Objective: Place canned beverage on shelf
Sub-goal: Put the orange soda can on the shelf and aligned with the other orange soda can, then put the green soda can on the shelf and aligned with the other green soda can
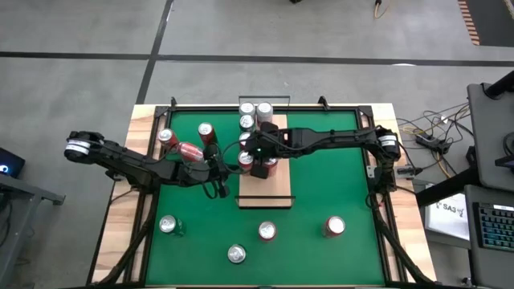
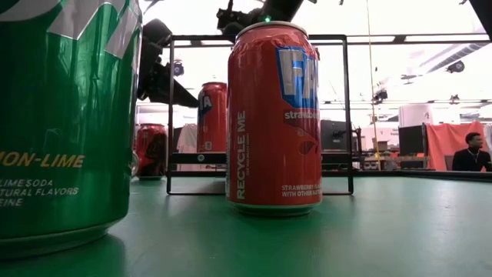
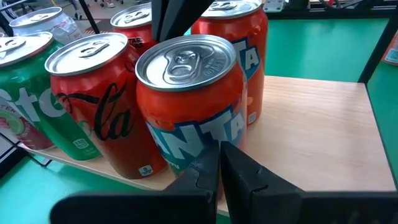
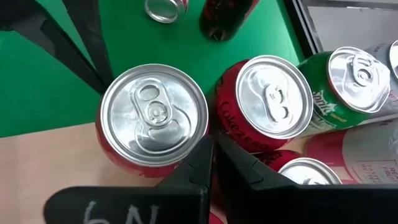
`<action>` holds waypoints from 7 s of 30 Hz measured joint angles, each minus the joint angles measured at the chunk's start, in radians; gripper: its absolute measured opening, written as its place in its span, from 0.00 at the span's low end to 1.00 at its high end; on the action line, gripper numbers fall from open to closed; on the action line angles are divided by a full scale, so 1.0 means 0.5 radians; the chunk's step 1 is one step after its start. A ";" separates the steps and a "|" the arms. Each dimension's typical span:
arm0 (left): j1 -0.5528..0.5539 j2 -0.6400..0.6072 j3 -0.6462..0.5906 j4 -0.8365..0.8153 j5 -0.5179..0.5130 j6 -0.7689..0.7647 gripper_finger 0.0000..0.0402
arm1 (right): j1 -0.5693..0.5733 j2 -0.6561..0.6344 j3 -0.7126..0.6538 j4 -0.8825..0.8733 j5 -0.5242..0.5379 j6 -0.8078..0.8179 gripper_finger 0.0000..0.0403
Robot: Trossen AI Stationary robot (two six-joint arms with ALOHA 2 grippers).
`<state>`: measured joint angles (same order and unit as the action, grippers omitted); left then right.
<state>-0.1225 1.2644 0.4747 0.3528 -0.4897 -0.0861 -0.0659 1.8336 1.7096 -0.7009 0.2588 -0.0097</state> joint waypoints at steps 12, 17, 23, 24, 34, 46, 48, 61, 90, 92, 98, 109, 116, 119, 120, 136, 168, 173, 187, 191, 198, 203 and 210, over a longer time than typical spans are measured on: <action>0.013 0.000 0.000 -0.008 -0.002 0.051 0.00 | 0.030 -0.018 -0.001 -0.026 -0.001 0.025 0.03; 0.013 0.001 0.000 -0.010 -0.065 0.059 0.00 | 0.040 -0.023 0.000 -0.057 -0.007 0.057 0.03; 0.013 0.001 -0.001 -0.010 -0.104 0.086 0.00 | 0.052 -0.026 0.000 -0.063 -0.001 0.057 0.03; 0.013 0.001 -0.001 -0.010 -0.104 0.086 0.00 | 0.053 -0.027 0.000 -0.062 0.005 0.057 0.03; 0.004 -0.042 -0.001 0.008 -0.108 0.110 0.00 | 0.057 -0.028 0.084 -0.116 0.041 0.050 0.03; -0.027 -0.545 -0.001 -0.001 -0.102 0.836 0.00 | 0.076 -0.028 0.316 -0.276 0.044 0.020 0.03; -0.009 -0.654 -0.001 -0.014 -0.081 0.897 0.00 | 0.083 -0.028 0.339 -0.276 -0.013 0.021 0.03; 0.199 -1.059 -0.002 -0.244 0.494 1.089 0.00 | 0.130 -0.003 0.350 -0.250 -0.465 0.148 0.03; 0.209 -1.089 -0.002 -0.353 0.492 1.045 0.00 | 0.050 0.232 0.333 -0.218 -0.562 0.153 0.03; 0.209 -1.089 -0.002 -0.353 0.492 1.045 0.00 | 0.039 0.232 0.333 -0.217 -0.556 0.151 0.03; 0.209 -1.085 -0.002 -0.351 0.491 1.045 0.00 | 0.034 0.232 0.333 -0.196 -0.549 0.138 0.03; 0.209 -1.085 -0.001 -0.347 0.490 1.045 0.00 | 0.034 0.134 0.482 -0.597 -0.570 0.230 0.03; 0.209 -1.083 -0.001 -0.353 0.489 1.045 0.00 | 0.034 0.084 0.539 -1.129 -0.697 0.304 0.03; 0.209 -1.081 -0.001 -0.353 0.489 1.045 0.00 | 0.034 0.088 0.508 -1.280 -0.764 0.314 0.03; 0.209 -1.081 -0.001 -0.352 0.489 1.045 0.00 | 0.034 0.089 0.488 -1.285 -0.777 0.313 0.03; 0.209 -1.077 -0.001 -0.350 0.485 1.045 0.00 | -0.062 0.092 0.336 -1.232 -0.630 0.265 0.03; 0.209 -1.076 0.000 -0.256 0.485 1.032 0.00 | -0.008 -0.052 0.335 -1.174 -0.770 0.453 0.03; 0.202 -1.057 0.054 -0.219 0.489 0.978 0.00 | 0.079 -0.190 0.335 -1.167 -0.599 0.464 0.03; -0.358 -0.597 0.472 -0.241 -0.025 0.702 0.00 | 0.607 -0.485 0.335 -1.005 -0.320 0.382 0.03; -0.604 -0.466 0.605 -0.317 -0.212 0.680 0.00 | 0.762 -0.478 0.335 -0.887 -0.299 0.362 0.03; -0.970 -0.281 0.835 -0.660 -0.332 0.373 0.00 | 1.029 -0.386 0.311 -0.542 -0.188 0.351 0.03; -1.236 -0.146 0.935 -0.789 -0.361 0.232 0.00 | 1.165 -0.294 0.256 -0.264 -0.091 0.431 0.03; -1.545 -0.022 0.990 -0.934 -0.367 -0.034 0.00 | 1.238 -0.079 0.267 0.155 -0.096 0.492 0.03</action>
<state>-0.8952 1.2534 0.9699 -0.1142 -0.6731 -0.1029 0.5531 1.7940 1.8429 -0.6234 0.2109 0.2365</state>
